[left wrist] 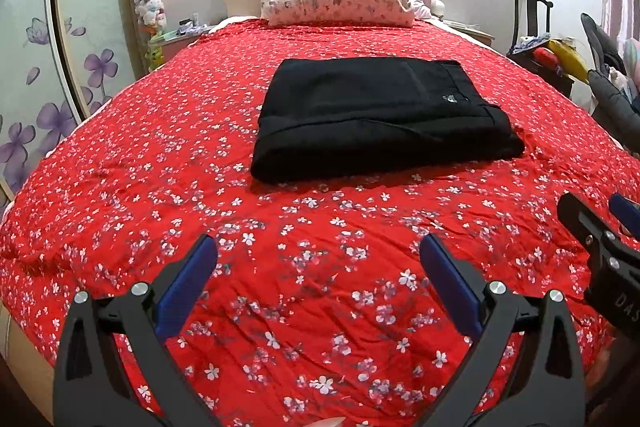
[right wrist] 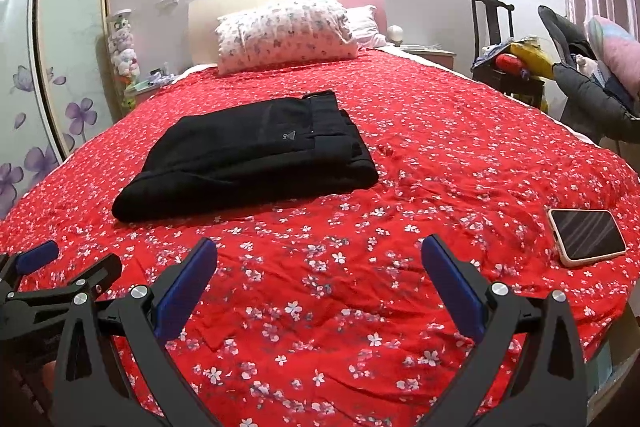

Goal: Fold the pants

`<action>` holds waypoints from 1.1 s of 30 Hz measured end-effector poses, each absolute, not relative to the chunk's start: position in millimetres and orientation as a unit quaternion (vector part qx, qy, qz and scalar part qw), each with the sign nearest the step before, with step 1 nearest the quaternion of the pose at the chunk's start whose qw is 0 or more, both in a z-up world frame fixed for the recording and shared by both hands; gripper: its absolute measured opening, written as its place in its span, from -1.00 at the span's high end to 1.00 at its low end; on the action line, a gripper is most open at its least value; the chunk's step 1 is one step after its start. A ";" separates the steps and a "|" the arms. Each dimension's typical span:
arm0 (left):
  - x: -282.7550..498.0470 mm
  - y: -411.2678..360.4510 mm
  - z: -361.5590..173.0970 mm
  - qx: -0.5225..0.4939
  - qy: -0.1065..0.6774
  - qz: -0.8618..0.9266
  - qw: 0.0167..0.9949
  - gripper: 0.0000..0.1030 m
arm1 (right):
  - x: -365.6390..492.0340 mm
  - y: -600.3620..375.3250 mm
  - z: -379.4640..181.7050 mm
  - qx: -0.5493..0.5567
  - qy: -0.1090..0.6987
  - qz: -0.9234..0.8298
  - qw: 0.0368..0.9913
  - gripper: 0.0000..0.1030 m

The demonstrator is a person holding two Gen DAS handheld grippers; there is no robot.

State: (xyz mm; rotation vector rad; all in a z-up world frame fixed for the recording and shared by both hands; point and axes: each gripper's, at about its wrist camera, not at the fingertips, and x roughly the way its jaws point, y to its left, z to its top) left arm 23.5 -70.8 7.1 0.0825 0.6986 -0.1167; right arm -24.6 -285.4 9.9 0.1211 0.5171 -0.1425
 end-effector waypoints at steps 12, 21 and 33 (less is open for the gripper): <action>22.6 -71.7 7.4 0.047 0.341 -0.056 0.937 -0.96 | -24.6 -281.6 8.8 0.059 0.256 -0.071 0.962 -0.97; 23.2 -72.3 6.2 0.045 0.343 -0.057 0.937 -0.96 | -24.5 -281.6 8.4 0.058 0.256 -0.072 0.962 -0.97; 24.0 -72.3 5.2 0.045 0.344 -0.058 0.936 -0.96 | -24.5 -281.4 8.3 0.058 0.257 -0.071 0.962 -0.97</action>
